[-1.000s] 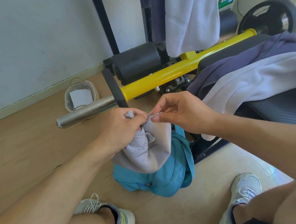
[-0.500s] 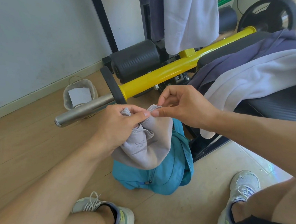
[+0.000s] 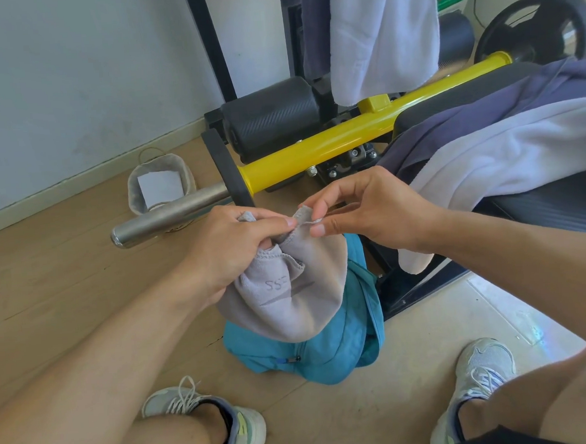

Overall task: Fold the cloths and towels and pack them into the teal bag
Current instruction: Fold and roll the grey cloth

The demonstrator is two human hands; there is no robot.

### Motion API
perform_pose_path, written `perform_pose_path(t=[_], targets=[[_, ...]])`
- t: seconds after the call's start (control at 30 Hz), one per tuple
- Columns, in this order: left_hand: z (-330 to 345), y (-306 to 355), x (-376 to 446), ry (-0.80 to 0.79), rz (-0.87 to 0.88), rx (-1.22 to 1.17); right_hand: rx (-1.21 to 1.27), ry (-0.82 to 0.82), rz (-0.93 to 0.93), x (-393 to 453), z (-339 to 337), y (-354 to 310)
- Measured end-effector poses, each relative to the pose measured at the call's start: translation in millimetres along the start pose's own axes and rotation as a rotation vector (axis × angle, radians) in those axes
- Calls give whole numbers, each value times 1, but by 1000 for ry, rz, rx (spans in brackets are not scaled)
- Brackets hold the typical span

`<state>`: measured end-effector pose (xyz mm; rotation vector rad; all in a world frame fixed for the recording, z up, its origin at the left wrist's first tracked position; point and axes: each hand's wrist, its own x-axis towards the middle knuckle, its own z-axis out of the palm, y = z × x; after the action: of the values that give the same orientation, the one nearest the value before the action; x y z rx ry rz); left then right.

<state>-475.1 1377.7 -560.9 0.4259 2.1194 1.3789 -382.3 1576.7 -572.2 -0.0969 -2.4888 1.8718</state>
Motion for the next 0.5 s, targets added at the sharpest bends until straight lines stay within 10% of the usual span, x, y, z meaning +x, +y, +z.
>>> perform_pose_path(t=[0.5], targets=[[3, -1, -4, -70, 80, 145, 136, -153, 251, 3, 1, 5]])
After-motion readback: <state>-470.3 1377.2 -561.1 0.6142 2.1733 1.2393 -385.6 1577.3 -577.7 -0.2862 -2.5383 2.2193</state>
